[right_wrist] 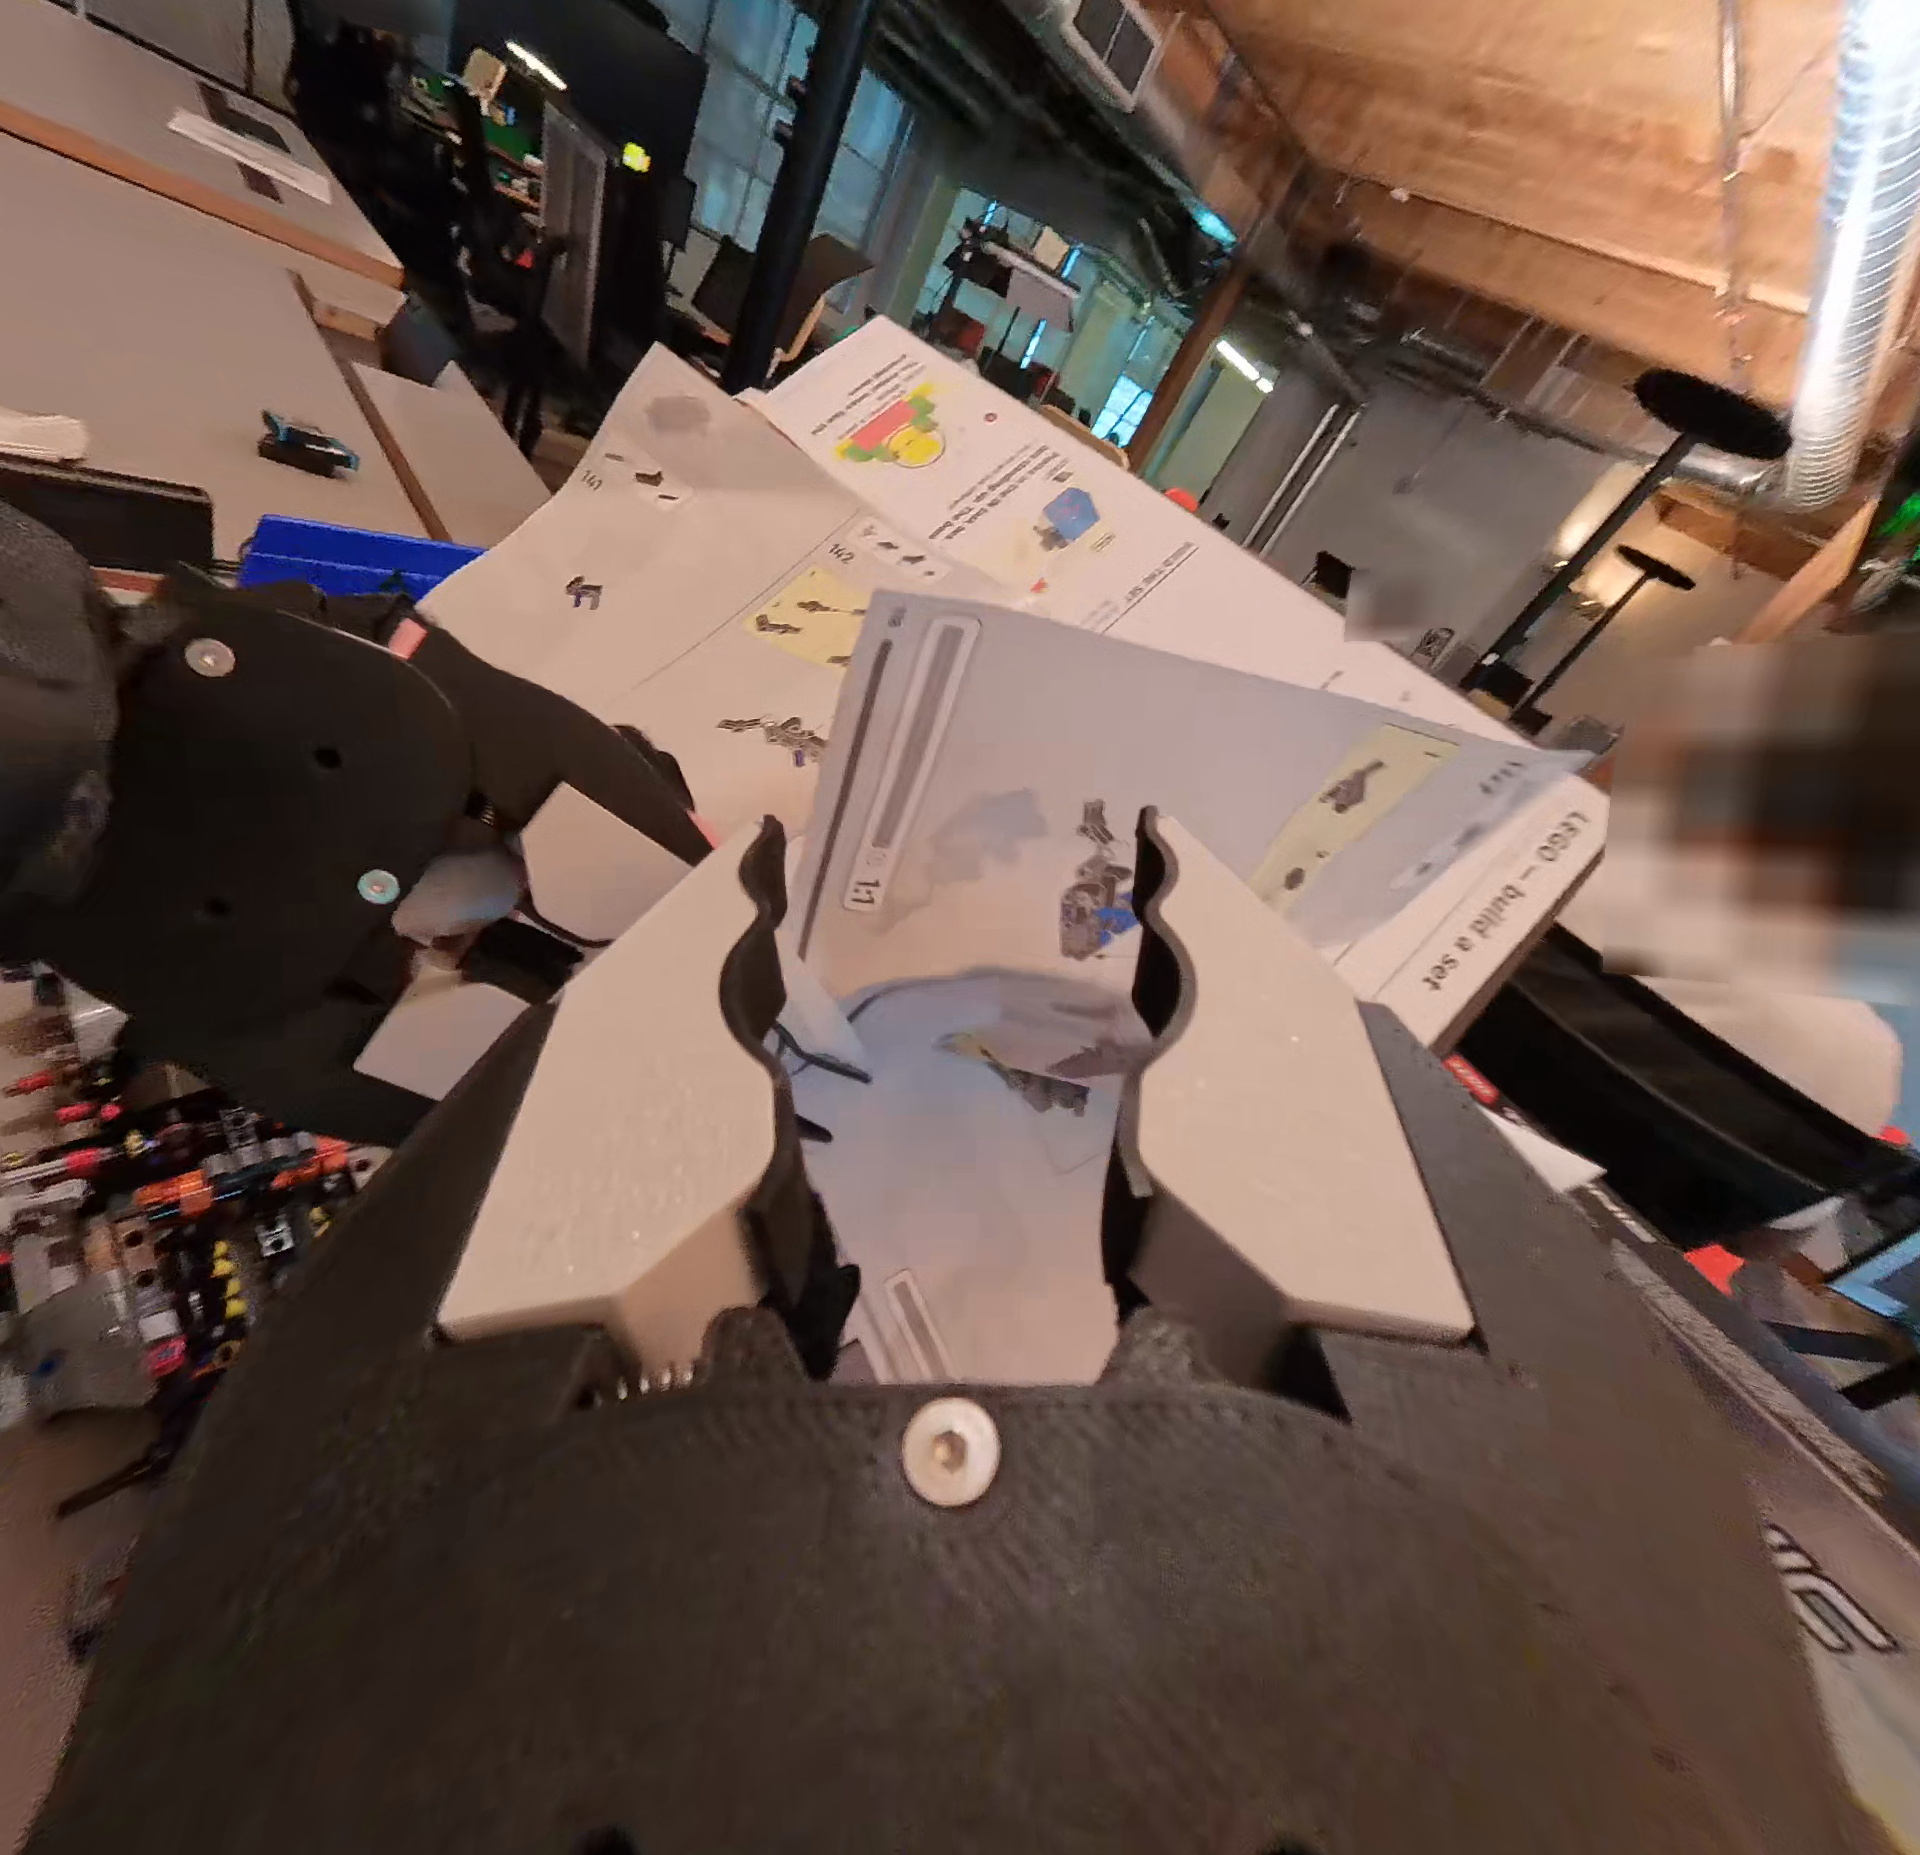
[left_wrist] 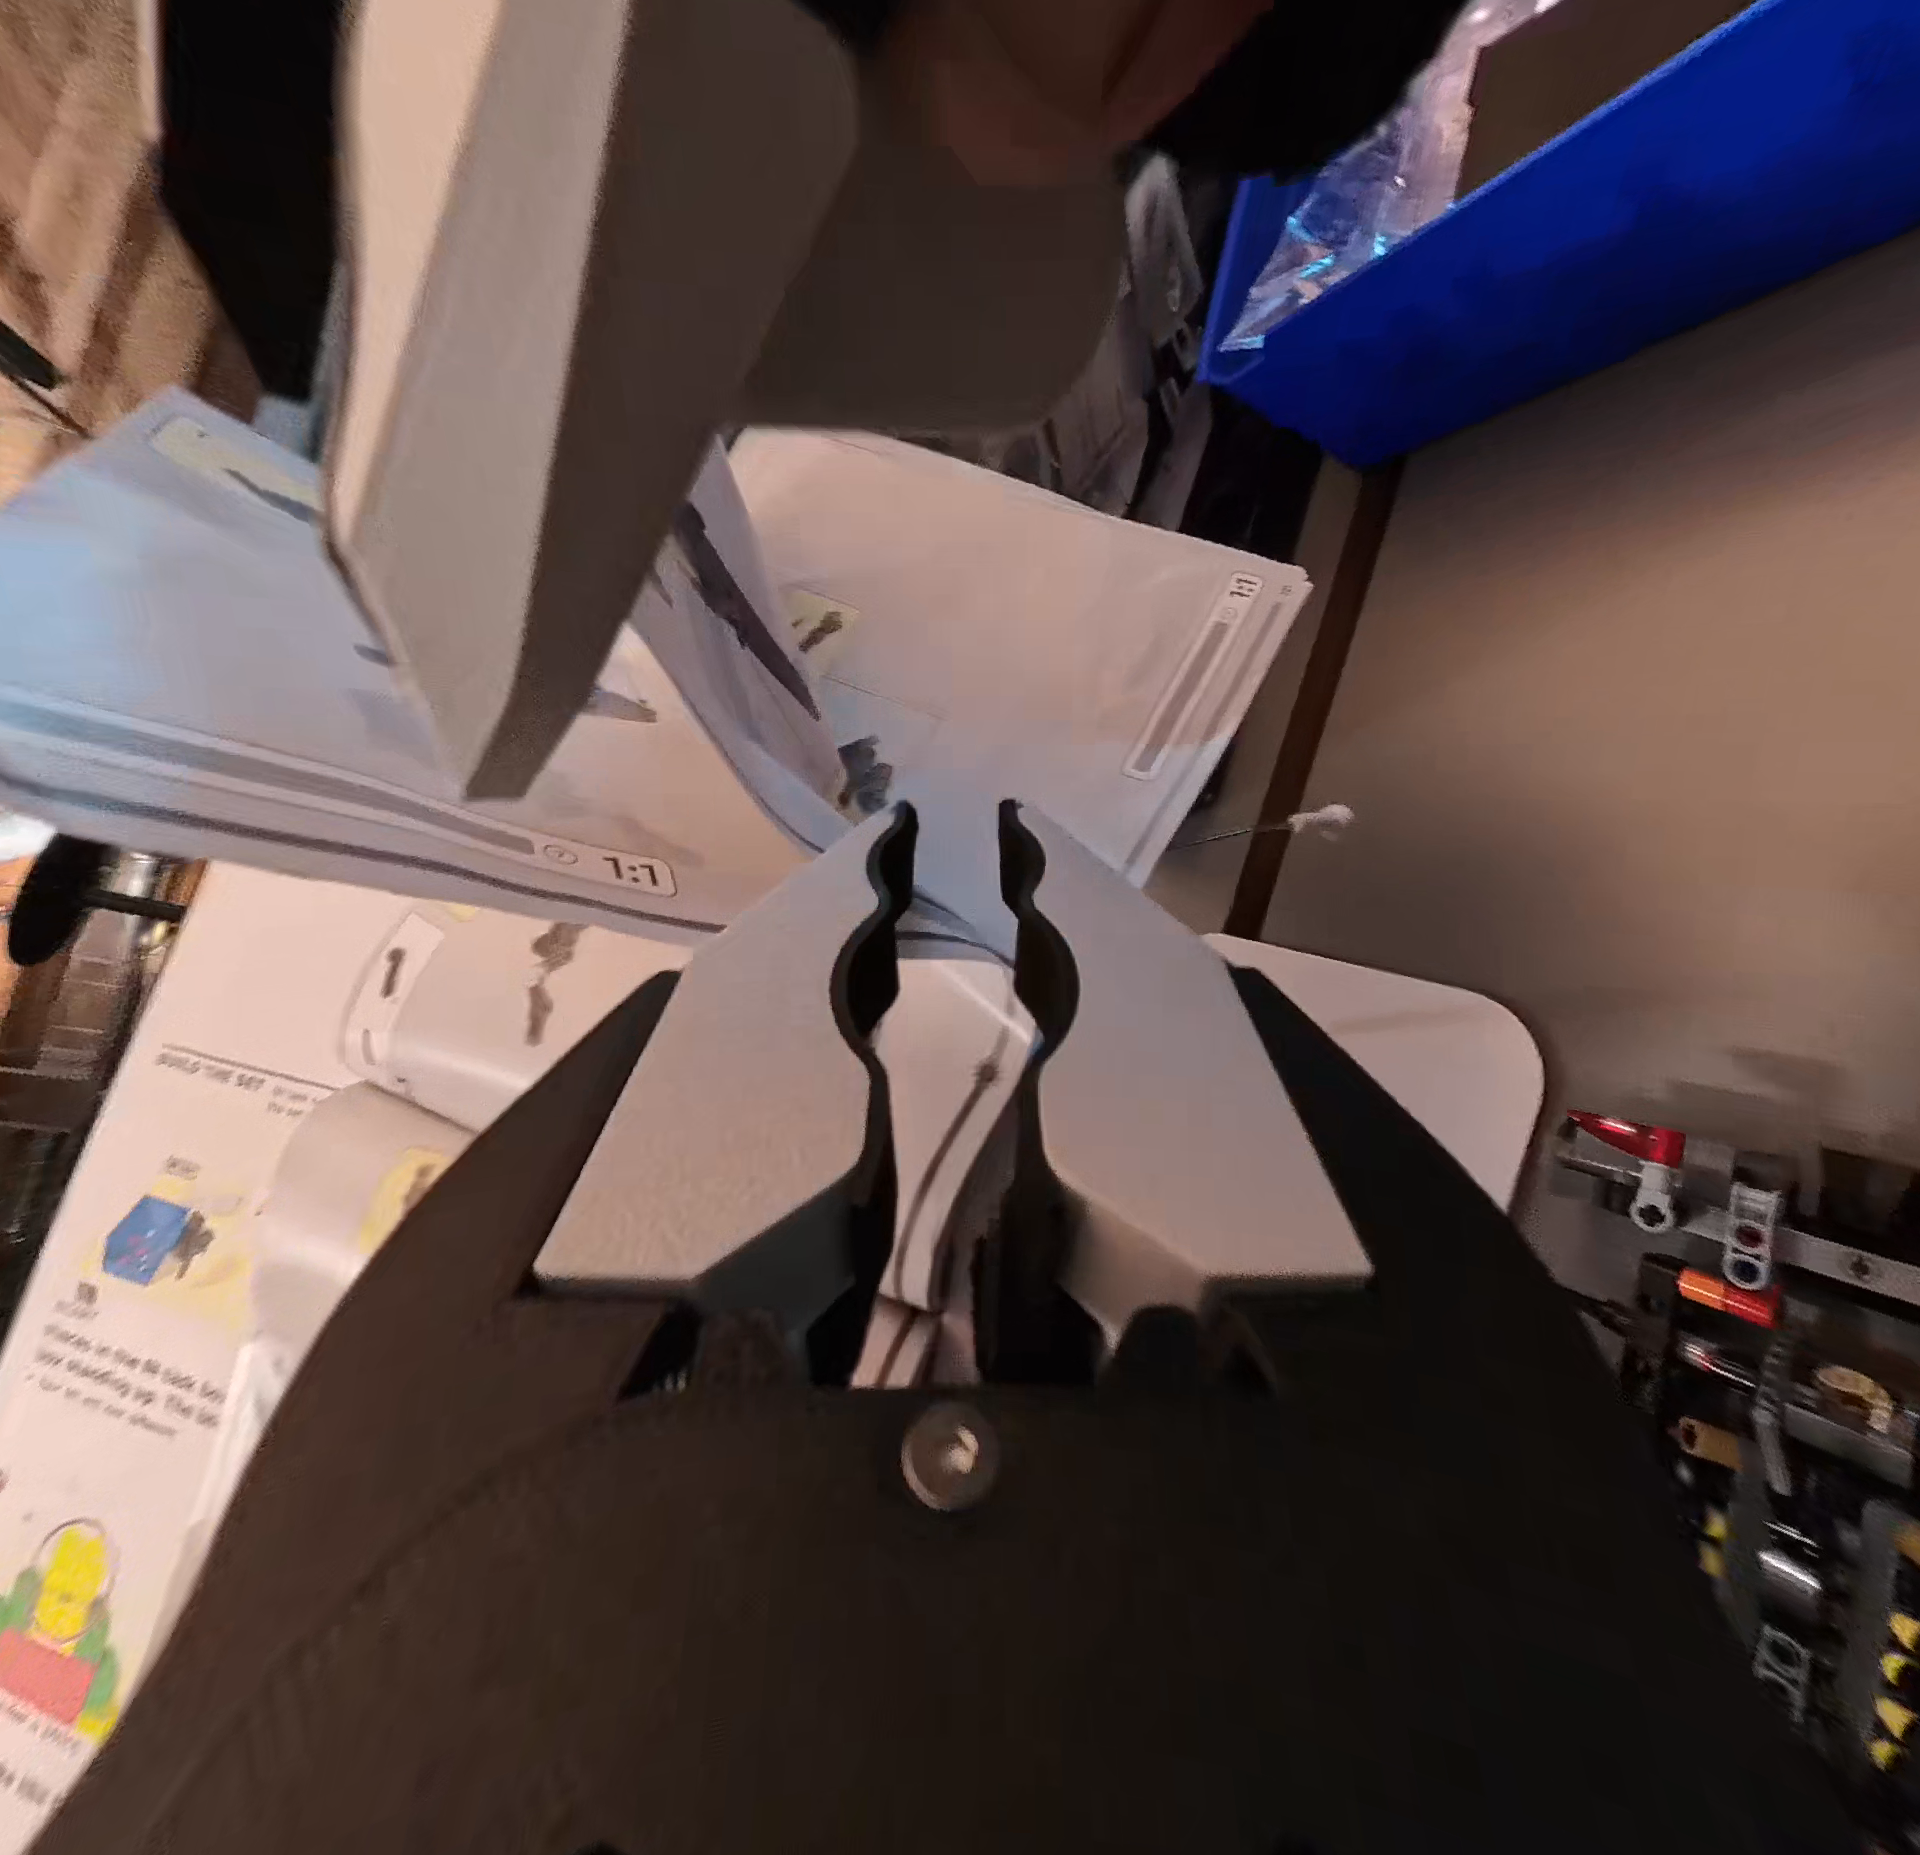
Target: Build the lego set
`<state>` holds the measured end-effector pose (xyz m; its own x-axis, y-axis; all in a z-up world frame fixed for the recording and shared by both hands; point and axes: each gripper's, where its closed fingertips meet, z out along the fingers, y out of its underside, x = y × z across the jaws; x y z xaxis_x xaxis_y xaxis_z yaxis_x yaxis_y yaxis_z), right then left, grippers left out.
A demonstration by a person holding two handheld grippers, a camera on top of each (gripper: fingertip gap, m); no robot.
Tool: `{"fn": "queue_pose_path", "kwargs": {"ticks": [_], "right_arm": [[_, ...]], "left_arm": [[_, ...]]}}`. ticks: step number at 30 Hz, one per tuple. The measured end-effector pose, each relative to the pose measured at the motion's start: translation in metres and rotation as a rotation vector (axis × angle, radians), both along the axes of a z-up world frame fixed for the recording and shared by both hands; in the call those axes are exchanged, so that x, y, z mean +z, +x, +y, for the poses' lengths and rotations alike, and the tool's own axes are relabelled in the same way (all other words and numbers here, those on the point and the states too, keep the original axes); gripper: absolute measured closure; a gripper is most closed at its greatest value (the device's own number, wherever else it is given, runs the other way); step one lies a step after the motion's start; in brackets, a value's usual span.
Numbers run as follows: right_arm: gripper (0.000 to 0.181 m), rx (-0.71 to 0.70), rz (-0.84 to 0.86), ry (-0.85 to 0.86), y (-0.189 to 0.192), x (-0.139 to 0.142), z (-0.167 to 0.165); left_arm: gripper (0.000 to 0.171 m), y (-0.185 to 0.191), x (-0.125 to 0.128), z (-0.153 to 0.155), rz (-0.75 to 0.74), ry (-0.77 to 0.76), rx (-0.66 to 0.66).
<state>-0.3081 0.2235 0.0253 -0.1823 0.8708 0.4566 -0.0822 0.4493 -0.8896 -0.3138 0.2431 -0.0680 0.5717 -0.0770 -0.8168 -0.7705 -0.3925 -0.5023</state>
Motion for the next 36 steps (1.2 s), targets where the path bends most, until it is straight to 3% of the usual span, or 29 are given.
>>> {"fn": "queue_pose_path", "kwargs": {"ticks": [5,9,14,16,18,21,24,27,30,36], "right_arm": [[0.118,0.028,-0.154,-0.033,-0.01,-0.028,-0.002],[0.117,0.029,-0.167,-0.006,-0.013,-0.035,0.0],[0.117,0.078,-0.181,0.032,-0.016,-0.042,-0.015],[0.118,0.084,-0.194,0.053,-0.019,-0.048,-0.019],[0.117,0.093,-0.202,0.07,-0.021,-0.052,-0.023],[0.118,0.112,-0.202,0.074,-0.021,-0.054,-0.026],[0.117,0.114,-0.207,0.061,-0.021,-0.054,-0.024],[0.115,0.089,-0.23,0.066,-0.019,-0.056,-0.014],[0.116,0.044,-0.291,0.087,-0.015,-0.065,0.002],[0.117,-0.128,-0.582,0.096,-0.003,-0.113,0.05]], "left_arm": [[0.157,0.009,-0.011,-0.004,-0.018,-0.03,-0.029],[0.151,0.01,-0.011,-0.031,-0.043,0.003,-0.036],[0.128,-0.002,0.047,-0.067,-0.328,0.261,-0.044],[0.114,-0.004,0.069,-0.065,-0.455,0.332,-0.059],[0.108,-0.006,0.074,-0.055,-0.56,0.334,-0.066],[0.122,-0.014,0.073,-0.039,-0.709,0.335,-0.041],[0.169,-0.026,0.068,-0.036,-0.845,0.349,-0.023],[0.171,-0.032,0.074,-0.052,-0.925,0.407,-0.058],[0.171,-0.052,0.075,-0.087,-0.915,0.465,0.001],[0.171,-0.105,0.067,-0.173,-0.947,0.61,0.136]]}}
